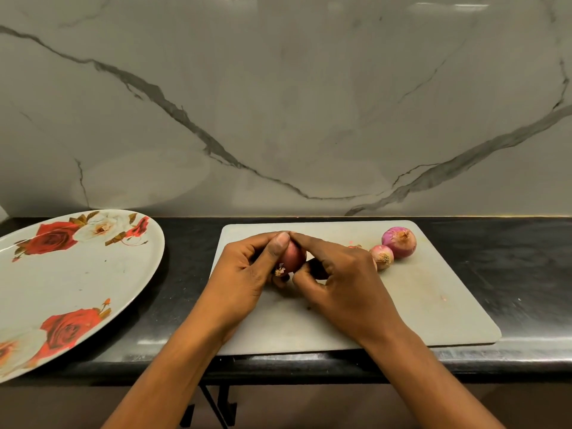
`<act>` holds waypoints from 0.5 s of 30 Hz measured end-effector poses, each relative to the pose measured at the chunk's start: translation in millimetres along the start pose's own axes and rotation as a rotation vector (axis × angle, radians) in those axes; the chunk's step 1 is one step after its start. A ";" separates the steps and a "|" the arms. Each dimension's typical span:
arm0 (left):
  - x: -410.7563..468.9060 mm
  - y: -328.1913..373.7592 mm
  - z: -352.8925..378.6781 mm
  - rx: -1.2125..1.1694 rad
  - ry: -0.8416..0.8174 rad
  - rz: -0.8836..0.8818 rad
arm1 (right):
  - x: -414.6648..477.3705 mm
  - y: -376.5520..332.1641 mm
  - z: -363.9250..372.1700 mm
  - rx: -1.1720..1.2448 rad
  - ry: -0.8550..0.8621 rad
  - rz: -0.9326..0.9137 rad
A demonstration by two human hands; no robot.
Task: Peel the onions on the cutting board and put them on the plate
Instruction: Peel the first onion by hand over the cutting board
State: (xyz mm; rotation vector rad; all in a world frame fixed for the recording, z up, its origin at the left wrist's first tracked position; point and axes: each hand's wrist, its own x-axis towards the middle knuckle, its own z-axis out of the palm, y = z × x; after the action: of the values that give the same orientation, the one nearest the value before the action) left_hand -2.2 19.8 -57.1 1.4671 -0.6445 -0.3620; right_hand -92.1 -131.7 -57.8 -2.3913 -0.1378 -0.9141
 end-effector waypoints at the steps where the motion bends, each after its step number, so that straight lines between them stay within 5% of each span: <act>1: 0.3 -0.7 -0.8 0.000 0.003 -0.004 | -0.2 0.4 0.0 0.005 0.009 -0.002; 15: -1.0 -0.8 -2.2 -0.006 0.028 -0.055 | -1.5 -2.2 -0.6 0.119 -0.016 0.041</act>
State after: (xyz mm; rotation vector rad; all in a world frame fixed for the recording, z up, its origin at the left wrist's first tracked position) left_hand -1.6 22.1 -58.1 1.4843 -0.5809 -0.3855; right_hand -94.2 -130.1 -57.3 -2.2837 -0.1441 -0.8447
